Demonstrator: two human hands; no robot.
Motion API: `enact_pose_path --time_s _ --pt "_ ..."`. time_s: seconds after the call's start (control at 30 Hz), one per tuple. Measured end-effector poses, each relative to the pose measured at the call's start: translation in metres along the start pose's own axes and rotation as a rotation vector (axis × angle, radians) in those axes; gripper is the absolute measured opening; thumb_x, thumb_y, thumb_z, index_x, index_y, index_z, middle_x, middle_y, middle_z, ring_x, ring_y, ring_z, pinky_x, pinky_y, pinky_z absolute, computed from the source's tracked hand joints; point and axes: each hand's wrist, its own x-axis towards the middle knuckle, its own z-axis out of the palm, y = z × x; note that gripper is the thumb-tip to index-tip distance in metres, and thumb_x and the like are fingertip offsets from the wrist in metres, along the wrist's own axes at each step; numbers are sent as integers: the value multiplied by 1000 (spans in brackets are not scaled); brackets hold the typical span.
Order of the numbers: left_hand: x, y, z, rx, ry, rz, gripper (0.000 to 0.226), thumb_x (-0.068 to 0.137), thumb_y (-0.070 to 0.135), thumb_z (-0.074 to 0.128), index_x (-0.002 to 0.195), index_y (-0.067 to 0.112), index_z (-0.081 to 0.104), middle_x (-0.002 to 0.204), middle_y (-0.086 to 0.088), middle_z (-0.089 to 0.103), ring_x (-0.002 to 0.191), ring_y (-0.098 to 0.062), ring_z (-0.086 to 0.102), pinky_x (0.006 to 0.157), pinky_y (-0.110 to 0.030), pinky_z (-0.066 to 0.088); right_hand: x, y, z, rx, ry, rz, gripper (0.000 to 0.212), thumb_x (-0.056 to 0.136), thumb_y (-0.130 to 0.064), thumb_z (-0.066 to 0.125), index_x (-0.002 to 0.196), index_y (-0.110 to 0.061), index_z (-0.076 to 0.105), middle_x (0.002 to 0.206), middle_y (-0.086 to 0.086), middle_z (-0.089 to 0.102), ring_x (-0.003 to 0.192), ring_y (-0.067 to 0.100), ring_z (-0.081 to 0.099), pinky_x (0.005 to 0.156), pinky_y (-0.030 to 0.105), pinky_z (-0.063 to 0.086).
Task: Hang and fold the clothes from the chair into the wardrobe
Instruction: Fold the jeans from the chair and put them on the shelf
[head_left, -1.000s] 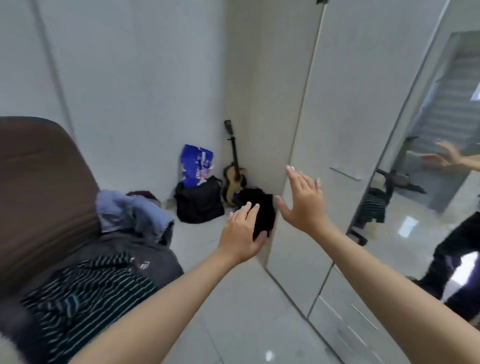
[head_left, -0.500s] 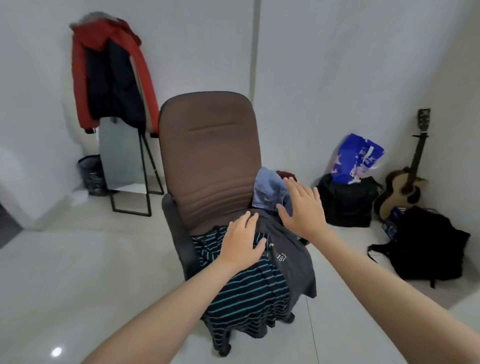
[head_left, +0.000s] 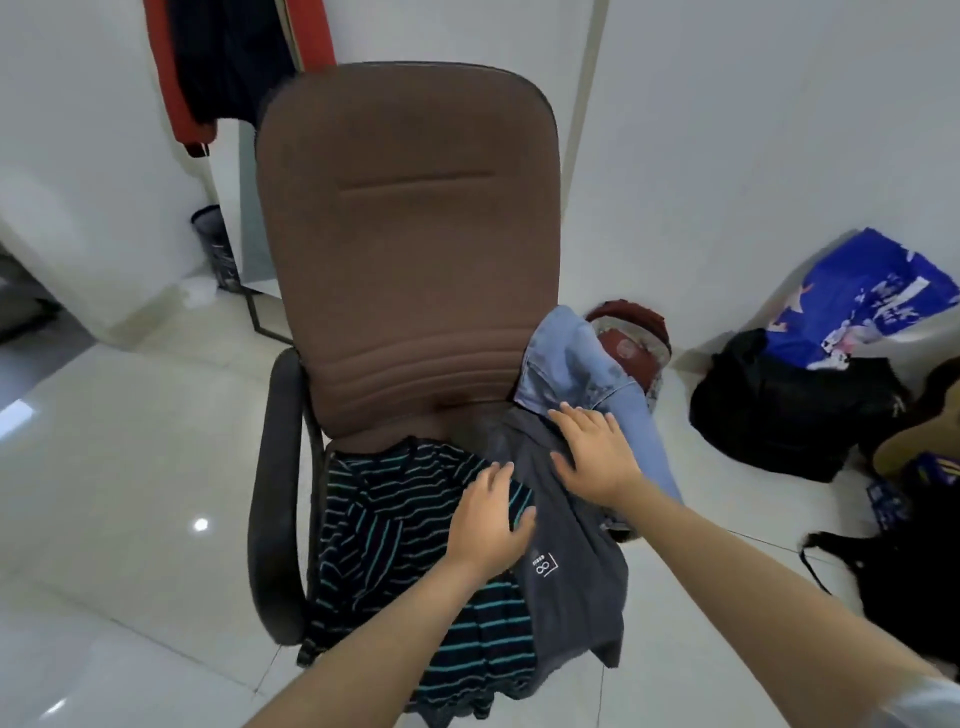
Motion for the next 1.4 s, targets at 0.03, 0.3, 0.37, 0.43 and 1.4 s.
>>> enact_pose_path --time_s 0.03,0.3,0.37,0.43,1.4 --pt "13 6 10 -31 1 -21 67 95 45 45 150 15 22 155 -2 24 143 -17 19 115 -33 26 12 14 2 -3 -22 -10 61 94 -35 48 148 -17 28 155 7 28 140 30 26 114 51 17" --pt "95 20 93 -356 -28 -311 68 93 44 51 147 10 28 148 -2 33 139 -17 29 112 -33 31 121 94 32 -77 -196 -172 59 92 -28 49 147 -16 31 153 7 31 138 29 28 115 52 17" --pt "113 16 112 -453 -43 -404 67 88 53 53 141 15 37 139 0 43 133 -18 39 109 -36 36 144 105 39 -110 -227 -218 59 91 -27 51 146 -15 33 152 8 33 137 30 30 114 52 19" --pt "133 4 143 -545 -33 -541 72 78 66 49 134 22 44 134 1 52 126 -17 48 104 -38 43 166 113 45 -147 -248 -276 59 90 -27 53 145 -15 35 152 8 34 136 31 32 112 52 21" --pt "146 97 254 -1409 618 -1306 44 86 1 66 128 2 55 104 -13 63 86 -20 57 59 -21 50 286 139 104 -811 -412 -775 45 100 -44 34 134 -17 42 136 18 45 123 37 40 100 47 34"
